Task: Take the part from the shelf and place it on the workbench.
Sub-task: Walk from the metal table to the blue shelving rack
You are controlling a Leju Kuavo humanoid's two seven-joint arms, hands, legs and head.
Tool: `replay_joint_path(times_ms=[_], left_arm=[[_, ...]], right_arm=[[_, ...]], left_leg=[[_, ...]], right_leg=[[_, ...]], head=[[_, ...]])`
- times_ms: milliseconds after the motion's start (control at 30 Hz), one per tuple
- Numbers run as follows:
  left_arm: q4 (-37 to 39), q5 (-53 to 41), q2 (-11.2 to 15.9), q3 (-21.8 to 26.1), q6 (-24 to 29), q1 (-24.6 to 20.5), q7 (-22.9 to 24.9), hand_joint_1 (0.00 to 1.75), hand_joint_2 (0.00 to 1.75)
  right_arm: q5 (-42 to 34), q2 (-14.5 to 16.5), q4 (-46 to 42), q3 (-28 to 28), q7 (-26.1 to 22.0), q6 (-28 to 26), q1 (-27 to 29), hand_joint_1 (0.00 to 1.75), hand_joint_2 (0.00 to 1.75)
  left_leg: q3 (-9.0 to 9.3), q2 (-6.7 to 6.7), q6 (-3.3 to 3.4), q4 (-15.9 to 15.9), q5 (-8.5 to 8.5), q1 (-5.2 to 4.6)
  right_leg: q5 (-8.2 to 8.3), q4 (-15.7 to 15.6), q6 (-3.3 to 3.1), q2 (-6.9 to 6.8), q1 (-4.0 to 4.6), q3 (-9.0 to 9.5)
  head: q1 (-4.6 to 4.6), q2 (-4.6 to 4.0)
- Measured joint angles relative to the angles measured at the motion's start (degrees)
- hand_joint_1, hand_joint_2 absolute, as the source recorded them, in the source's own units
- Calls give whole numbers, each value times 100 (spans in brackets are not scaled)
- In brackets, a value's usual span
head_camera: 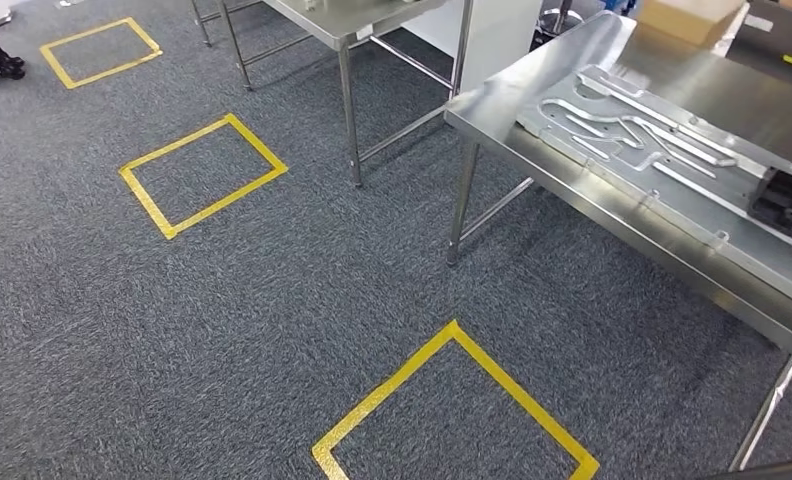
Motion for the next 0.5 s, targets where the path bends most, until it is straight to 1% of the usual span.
replay_joint_path(times_ms=[33,67,100,133,167,200,233,267,300,333,367,400,433,467,500], left_arm=[[0,1,-1,2,0,3,-2,0,0],[0,2,-2,5,1,11,-4,0,0],[0,4,-5,8,1,22,-5,0,0],[0,5,-8,10,2,27,-6,0,0],[0,8,-11,12,6,21,-7,0,0],[0,10,-15,14,9,15,-9,0,0],[0,13,-18,15,13,7,-11,0,0],[0,15,-22,17,16,3,-12,0,0],[0,15,-27,20,16,2,-13,0,0],[0,15,-32,23,17,5,-13,0,0],[0,18,-36,27,19,8,-12,0,0],[0,24,-41,31,22,9,-12,0,0],[1,32,-50,35,25,6,-13,0,0],[1,41,-61,41,29,0,-12,0,0],[2,48,-70,46,32,-2,-11,0,0]], right_arm=[[2,-1,-1,0,4,4,-13,0,0],[2,-1,-1,1,7,8,-28,0,0],[4,0,-2,2,8,13,-40,0,0],[9,1,-3,3,10,20,-48,0,0],[15,1,-4,4,11,27,-48,0,0],[25,-2,-3,4,13,36,-44,0,0],[36,-4,-3,4,13,44,-39,0,0],[47,-8,-2,5,13,52,-35,0,0],[59,-10,-2,7,12,57,-32,0,0],[73,-11,-2,12,10,62,-30,0,0],[85,-12,-2,20,7,66,-29,0,0],[95,-15,-2,31,2,68,-26,0,0],[102,-25,0,40,-5,73,-24,0,0],[110,-35,2,49,-13,79,-24,0,0],[115,-46,3,56,-19,83,-30,0,0]], left_leg=[[-11,-52,47,-12,-5,-17],[-9,-106,91,-29,3,-10],[7,-159,132,-53,12,-6],[24,-210,177,-79,26,-3],[47,-262,216,-103,39,0],[51,-312,245,-109,40,-14],[52,-372,274,-110,38,-32],[57,-438,291,-109,32,-52],[71,-509,304,-109,25,-74],[92,-584,313,-108,17,-94],[120,-657,318,-107,6,-110],[144,-727,319,-107,-6,-121],[156,-786,310,-101,-18,-135],[153,-842,295,-98,-25,-137],[141,-890,273,-97,-27,-130]], right_leg=[[-5,-17,39,-48,12,22],[-14,-36,78,-82,7,50],[-44,-25,110,-50,-6,69],[-129,73,132,48,-18,40],[-281,311,139,187,-24,-69],[-467,664,129,330,-18,-247],[-651,1087,114,420,-4,-475],[-758,1448,99,457,13,-683],[-736,1622,77,470,30,-807],[-592,1572,46,482,47,-829],[-348,1290,4,517,66,-740],[-94,889,-48,603,84,-596],[85,523,-98,712,96,-456],[184,253,-132,800,107,-350],[200,118,-155,857,118,-298]], head=[[1,0],[2,1],[2,0],[3,0],[3,1],[4,0],[4,0],[4,1],[4,1],[4,1],[4,1],[4,0],[4,-1],[4,-1],[4,-1]])
